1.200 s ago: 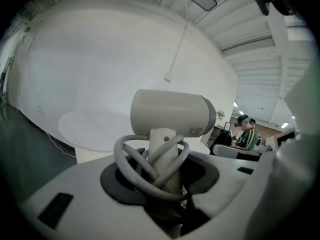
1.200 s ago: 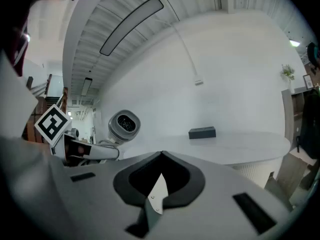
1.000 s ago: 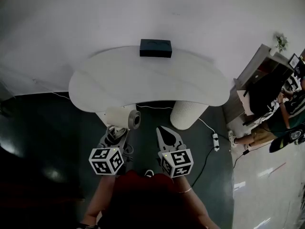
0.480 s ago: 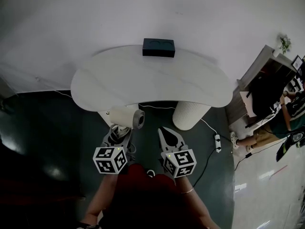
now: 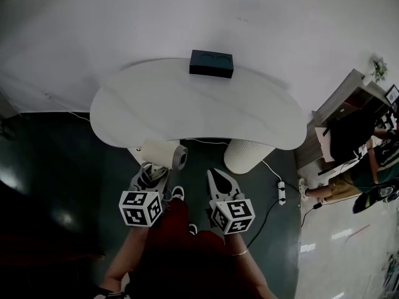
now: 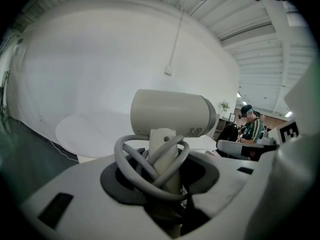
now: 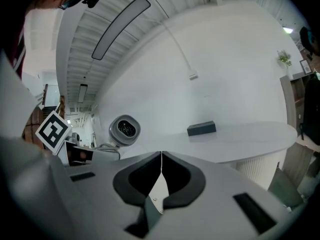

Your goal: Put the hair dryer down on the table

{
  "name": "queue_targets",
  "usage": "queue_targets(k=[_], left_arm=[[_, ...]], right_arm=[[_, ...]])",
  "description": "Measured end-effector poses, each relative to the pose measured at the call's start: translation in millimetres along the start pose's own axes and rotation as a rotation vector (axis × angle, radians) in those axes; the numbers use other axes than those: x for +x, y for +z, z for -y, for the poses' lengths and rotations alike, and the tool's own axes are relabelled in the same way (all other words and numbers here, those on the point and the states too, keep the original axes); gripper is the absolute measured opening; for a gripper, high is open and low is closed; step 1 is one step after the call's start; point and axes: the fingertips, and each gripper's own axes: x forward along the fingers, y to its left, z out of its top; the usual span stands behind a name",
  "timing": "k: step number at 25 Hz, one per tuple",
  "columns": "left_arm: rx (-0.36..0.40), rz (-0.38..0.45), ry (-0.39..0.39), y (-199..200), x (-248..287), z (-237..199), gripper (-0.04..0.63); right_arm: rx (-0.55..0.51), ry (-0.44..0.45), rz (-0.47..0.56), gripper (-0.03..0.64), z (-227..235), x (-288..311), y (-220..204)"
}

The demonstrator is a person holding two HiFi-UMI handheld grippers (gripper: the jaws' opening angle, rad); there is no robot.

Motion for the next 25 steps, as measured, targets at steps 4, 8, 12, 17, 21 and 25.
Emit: queue_targets(k=[4,8,12,17,21,25], left_arm=[[0.022,-0.001,-0.003,9.7,24.6,-10.4,0.199],[0.025,-0.005,-0.010,20.9,52.9,-18.0,0.199],[0.040,-0.020,-0.025,36.3,82.5,-30.5,0.199],[0.045,-0.032,-0.034,56.1,121.2,-47.3,0.199],[0.049,-0.046,-0.045,67.7,147.2,-59.8,0.199],[0.061,-0.055,-0.061,82.4,167.9,-72.2,0.199]], right_arm=[[-0.005,-0.019,-0.006,0.015,15.0,21.4,5.6],[-0.008,-0.029,-0.012,0.015,30.5,46.8,13.8],[-0.006,-0.034,-0.017,0.015,42.0,81.1,23.6],[0.002,-0.039,-0.022,0.015,55.9,120.6,33.8],[0.009,-0.059,-0.032,0.015,67.4,145.5,37.6],[0.013,-0.073,-0.034,0.015,72.2,169.3,47.9]])
